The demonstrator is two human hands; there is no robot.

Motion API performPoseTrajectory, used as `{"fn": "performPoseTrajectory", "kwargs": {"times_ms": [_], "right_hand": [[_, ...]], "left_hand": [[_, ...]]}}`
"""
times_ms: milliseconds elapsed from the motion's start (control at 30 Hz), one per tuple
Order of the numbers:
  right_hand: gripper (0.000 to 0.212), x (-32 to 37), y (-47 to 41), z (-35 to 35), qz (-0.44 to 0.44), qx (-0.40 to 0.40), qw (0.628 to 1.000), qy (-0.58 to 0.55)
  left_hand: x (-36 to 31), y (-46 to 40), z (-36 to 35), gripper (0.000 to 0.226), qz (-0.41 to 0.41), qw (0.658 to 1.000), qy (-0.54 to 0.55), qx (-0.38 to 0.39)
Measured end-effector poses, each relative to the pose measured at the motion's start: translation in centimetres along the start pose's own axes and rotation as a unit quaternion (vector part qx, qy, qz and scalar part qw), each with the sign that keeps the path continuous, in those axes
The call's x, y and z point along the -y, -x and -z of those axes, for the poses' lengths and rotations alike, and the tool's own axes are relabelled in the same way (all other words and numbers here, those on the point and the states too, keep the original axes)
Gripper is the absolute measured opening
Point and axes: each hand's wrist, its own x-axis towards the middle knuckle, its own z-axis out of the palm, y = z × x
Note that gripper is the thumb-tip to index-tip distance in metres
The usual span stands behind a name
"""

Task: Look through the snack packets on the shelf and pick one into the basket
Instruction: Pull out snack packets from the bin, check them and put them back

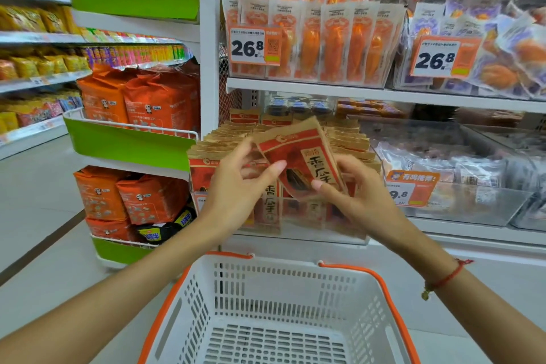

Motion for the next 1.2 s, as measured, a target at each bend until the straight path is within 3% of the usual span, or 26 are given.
{"fn": "performPoseTrajectory", "kwargs": {"times_ms": [67,167,333,433,600,733,800,933,1200], "right_hand": [[0.032,-0.1,-0.4,0.1,0.038,-0.097,0.993,0.055],[0.030,-0.3,-0.7,0.3,0.062,-0.152,0.985,0.054],[0.030,-0.9,-0.9,-0.5,0.021,-0.127,0.990,0.050],[0.033,-1.5,-1.0,-1.0,0.006,-0.115,0.992,0.059],[0.057,-1.7,-1.1,-1.4,0.079,-0.143,0.977,0.139],[0.066,-2.1,-1.0,-1.5,0.067,-0.159,0.976,0.137],[0.068,-2.1,-0.9,-1.3,0.066,-0.164,0.976,0.124],[0.055,-1.7,-1.1,-1.0,0.114,-0.164,0.962,0.187],[0.018,-2.1,-1.5,0.0,0.115,-0.238,0.911,0.318]], "left_hand": [[-0.5,-0.9,-0.7,0.030,-0.021,0.999,-0.030,-0.015],[-0.9,-1.6,-1.9,0.024,-0.050,0.994,-0.083,-0.041],[-0.3,-1.9,-2.8,0.032,-0.080,0.972,-0.212,-0.064],[0.6,-2.1,-2.5,0.034,-0.061,0.972,-0.223,-0.052],[1.3,-2.5,-1.2,0.049,-0.040,0.946,-0.322,-0.002],[1.1,-2.9,-1.0,0.051,-0.068,0.911,-0.406,0.011],[0.9,-3.2,-0.9,0.052,-0.075,0.918,-0.390,-0.005],[0.9,-3.2,-1.1,0.045,-0.104,0.919,-0.379,-0.028],[2.5,-3.2,-1.2,0.024,-0.194,0.865,-0.462,-0.032]]}}
